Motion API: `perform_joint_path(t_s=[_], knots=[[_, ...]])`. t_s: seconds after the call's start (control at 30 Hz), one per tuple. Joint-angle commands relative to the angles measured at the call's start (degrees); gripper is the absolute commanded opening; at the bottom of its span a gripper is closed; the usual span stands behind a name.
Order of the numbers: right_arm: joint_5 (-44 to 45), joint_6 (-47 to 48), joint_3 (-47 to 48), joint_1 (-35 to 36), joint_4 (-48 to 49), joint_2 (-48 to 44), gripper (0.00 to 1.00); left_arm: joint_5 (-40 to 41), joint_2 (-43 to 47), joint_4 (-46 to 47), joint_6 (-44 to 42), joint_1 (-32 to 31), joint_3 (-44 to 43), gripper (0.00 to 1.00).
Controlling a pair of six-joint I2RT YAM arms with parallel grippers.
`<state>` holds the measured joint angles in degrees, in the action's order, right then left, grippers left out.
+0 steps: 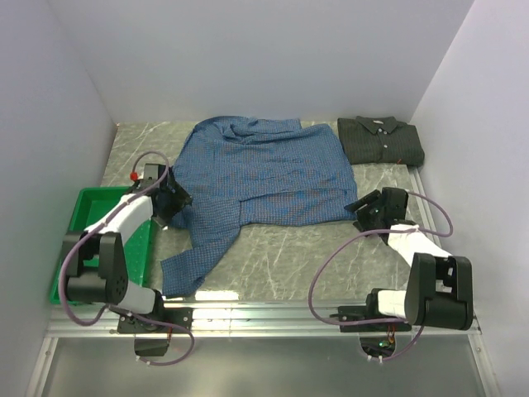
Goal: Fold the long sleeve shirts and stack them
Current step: Fold the shirt
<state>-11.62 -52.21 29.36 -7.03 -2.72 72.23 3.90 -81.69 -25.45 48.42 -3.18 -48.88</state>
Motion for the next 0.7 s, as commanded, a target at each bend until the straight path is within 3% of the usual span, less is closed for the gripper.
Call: perform_joint_path(t_s=[0.0, 0.17, 0.37, 0.5, 0.67], knots=[[-1.0, -2.5, -0.9, -0.3, 6.6, 2.4, 0.70, 0.2, -2.3, 2.2, 2.4, 0.0, -1.7, 0.83], [-0.6, -2.5, -2.8, -0.4, 9.6, 4.9, 0.65, -0.1, -5.8, 2.0, 3.5, 0.4, -2.3, 0.82], [1.3, -1.9, -3.4, -1.0, 8.9, 7.5, 0.45, 0.4, -8.3, 1.2, 3.7, 1.8, -1.7, 0.82], [5.0, 0.1, -2.3, -2.7, 3.5, 5.2, 0.17, -0.1, -9.4, -0.4, 3.9, 2.7, -0.9, 0.81], [11.0, 3.2, 1.2, -3.9, -6.6, 0.1, 0.12, -1.2, -7.0, -2.1, 4.7, 3.0, 2.9, 0.81]])
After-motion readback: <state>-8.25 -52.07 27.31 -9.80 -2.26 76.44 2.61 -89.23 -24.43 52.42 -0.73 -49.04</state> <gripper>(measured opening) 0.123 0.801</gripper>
